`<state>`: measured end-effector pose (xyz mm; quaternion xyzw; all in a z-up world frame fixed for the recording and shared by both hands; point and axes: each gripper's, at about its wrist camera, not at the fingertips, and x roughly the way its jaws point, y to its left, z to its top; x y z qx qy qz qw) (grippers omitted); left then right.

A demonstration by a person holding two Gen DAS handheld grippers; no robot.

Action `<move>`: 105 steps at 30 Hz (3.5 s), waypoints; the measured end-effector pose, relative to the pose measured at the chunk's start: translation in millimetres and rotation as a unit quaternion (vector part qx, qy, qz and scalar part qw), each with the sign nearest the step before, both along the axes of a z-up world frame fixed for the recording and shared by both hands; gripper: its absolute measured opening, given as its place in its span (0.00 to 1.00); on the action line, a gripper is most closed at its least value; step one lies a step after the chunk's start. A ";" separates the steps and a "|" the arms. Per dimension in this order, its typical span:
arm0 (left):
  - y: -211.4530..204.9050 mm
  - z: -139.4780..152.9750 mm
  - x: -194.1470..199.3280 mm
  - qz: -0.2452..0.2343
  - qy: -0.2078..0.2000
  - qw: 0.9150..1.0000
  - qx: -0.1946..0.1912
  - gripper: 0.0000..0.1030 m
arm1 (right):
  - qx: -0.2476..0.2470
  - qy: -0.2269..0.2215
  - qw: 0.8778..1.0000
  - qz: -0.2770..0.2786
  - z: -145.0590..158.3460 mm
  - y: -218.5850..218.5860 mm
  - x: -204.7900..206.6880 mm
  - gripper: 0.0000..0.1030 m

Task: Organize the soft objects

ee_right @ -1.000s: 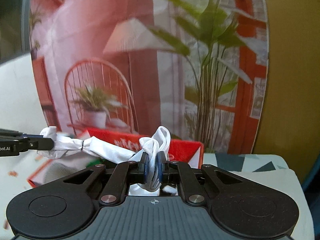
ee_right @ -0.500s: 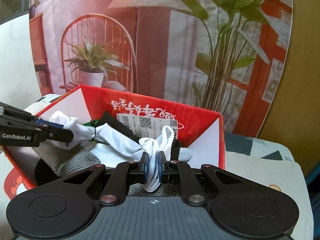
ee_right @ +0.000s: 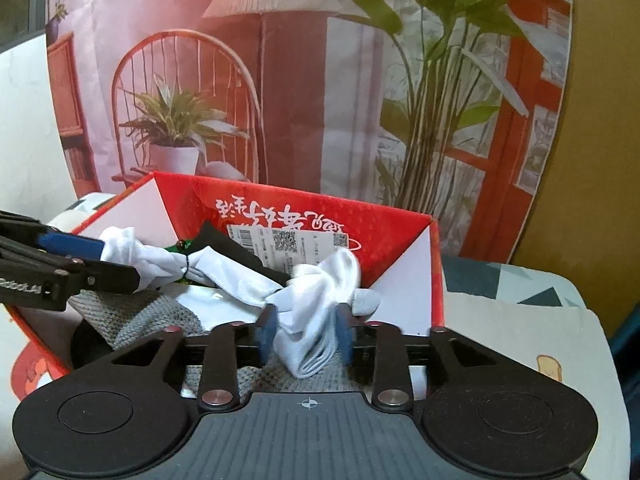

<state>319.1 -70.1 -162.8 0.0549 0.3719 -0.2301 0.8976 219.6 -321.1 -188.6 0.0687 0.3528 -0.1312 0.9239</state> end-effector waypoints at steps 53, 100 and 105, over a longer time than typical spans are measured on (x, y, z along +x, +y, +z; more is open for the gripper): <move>36.3 133.8 -200.5 0.123 -0.140 0.982 0.015 1.00 | 0.028 -0.099 0.994 -0.044 133.3 84.0 -158.6 1.00; 52.5 208.9 -315.9 0.135 -0.237 0.962 0.001 1.00 | -0.052 -0.174 0.980 -0.085 225.5 130.6 -276.9 1.00; 52.4 208.9 -315.9 0.134 -0.235 0.963 0.000 1.00 | -0.053 -0.175 0.980 -0.085 226.6 130.6 -276.5 1.00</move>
